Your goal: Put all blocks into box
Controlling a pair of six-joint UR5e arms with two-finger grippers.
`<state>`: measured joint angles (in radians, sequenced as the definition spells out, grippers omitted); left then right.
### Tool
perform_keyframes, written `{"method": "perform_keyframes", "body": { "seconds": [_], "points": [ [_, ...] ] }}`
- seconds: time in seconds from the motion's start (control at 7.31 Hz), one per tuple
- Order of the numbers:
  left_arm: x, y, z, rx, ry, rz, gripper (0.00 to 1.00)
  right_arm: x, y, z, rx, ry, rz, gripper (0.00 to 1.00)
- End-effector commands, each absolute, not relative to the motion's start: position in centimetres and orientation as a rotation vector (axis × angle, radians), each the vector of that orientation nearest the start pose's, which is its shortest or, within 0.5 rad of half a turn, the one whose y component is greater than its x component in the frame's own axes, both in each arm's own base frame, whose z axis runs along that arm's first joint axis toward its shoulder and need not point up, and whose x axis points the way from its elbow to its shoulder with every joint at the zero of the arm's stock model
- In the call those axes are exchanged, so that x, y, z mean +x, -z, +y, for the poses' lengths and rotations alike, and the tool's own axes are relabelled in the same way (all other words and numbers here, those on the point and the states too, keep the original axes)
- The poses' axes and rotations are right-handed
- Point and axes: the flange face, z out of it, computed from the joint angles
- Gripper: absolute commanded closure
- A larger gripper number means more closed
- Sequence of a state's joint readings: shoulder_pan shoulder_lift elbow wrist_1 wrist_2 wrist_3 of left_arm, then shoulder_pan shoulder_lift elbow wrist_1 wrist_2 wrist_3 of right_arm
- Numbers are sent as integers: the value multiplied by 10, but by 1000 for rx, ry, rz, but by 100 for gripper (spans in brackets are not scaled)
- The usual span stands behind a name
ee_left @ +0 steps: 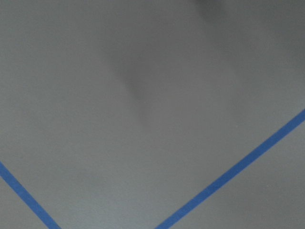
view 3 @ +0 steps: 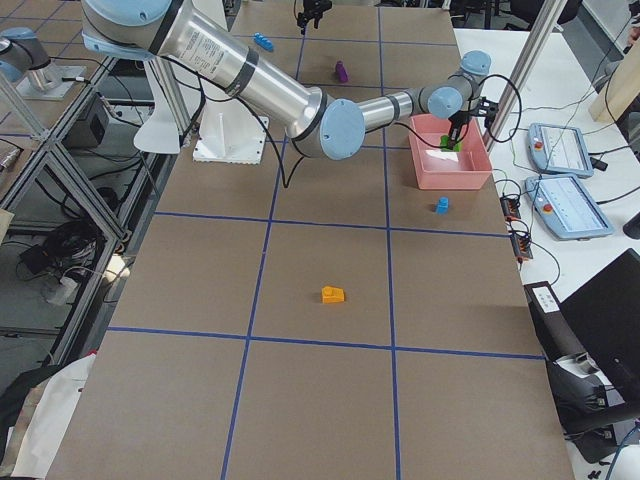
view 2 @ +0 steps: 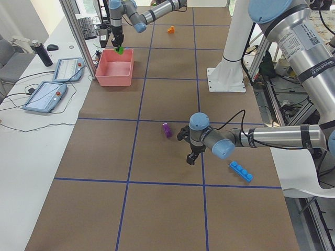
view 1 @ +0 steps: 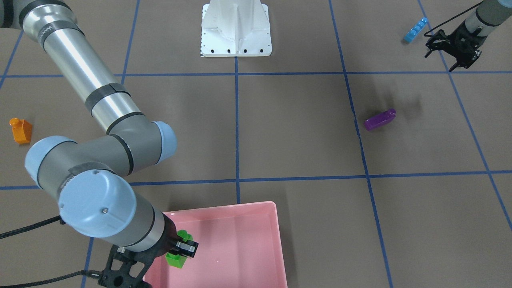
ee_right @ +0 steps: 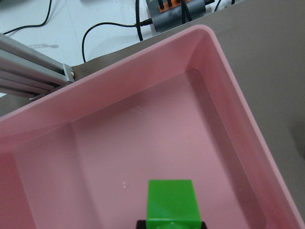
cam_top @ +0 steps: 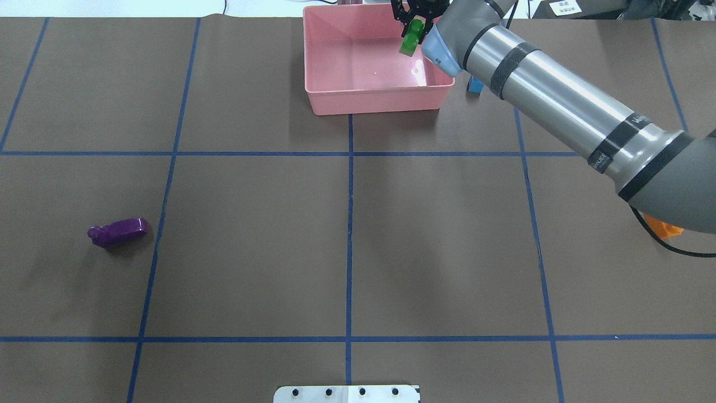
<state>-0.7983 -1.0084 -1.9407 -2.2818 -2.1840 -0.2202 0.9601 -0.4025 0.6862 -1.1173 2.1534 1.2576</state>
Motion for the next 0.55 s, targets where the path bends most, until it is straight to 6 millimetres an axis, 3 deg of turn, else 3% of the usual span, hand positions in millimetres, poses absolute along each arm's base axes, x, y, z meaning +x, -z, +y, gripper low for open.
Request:
{"method": "perform_keyframes", "body": {
  "seconds": [0.0,0.14,0.27,0.41],
  "points": [
    [191,-618,-223,110,-772,706,0,-468,-210,-775,-6,-401,-908,33],
    [195,-619,-209,83,-805,695,0,-468,-204,-775,1,-394,-914,0],
    [197,-625,-192,31,-824,682,0,-467,-196,-775,11,-387,-921,0],
    [212,-626,-174,-9,-849,669,0,-465,-186,-774,20,-380,-935,0]
  ]
}}
